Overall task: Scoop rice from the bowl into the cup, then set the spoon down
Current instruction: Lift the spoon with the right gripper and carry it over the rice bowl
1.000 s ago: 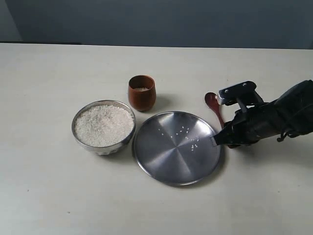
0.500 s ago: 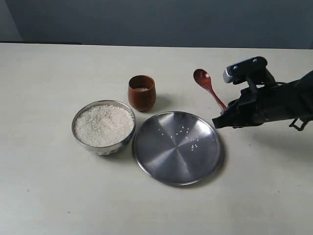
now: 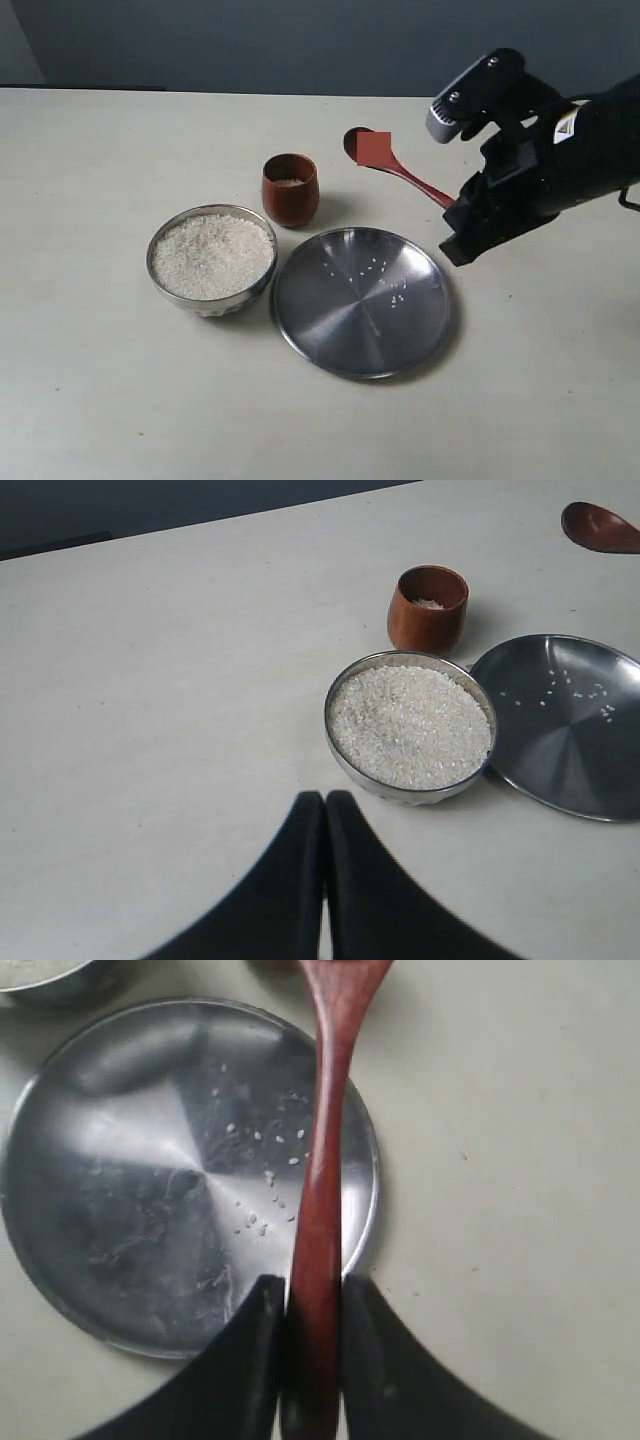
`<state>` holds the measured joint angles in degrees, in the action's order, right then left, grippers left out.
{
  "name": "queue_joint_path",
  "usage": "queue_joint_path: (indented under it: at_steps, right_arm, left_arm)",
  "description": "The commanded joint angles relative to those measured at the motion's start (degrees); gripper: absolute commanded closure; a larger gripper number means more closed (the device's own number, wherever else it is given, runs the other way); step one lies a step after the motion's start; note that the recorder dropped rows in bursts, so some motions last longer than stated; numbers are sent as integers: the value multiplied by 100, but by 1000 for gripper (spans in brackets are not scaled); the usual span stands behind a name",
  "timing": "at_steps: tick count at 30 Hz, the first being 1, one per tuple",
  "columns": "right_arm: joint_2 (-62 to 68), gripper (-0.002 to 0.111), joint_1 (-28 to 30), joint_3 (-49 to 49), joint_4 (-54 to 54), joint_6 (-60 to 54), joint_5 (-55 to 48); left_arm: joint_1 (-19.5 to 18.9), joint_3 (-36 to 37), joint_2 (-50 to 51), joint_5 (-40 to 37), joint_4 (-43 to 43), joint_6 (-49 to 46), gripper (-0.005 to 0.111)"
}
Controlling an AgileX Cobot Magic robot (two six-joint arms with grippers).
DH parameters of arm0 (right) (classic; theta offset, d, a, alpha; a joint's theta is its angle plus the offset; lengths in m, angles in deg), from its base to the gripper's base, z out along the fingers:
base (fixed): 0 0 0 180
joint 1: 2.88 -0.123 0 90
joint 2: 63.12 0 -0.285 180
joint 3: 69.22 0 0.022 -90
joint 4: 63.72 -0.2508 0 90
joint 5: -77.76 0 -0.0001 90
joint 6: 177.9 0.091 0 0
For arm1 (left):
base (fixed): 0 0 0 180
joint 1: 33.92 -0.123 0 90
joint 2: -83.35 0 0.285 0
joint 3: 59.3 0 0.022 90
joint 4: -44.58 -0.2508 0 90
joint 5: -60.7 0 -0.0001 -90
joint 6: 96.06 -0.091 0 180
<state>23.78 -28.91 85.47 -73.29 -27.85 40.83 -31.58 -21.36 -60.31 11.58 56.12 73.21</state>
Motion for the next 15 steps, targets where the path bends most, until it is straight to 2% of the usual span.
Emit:
queue_joint_path:
  at_steps: [1,5,15]
  right_arm:
    - [-45,109,-579,585,463,392,-510]
    - [165,109,-1101,1049,868,846,-782]
    - [1299,109,-2287,2003,2803,2038,-1670]
  left_arm:
    - [11,-19,16,77,-27,-1,106]
    - [11,-19,16,77,-27,-1,106]
    - [11,-19,16,77,-27,-1,106]
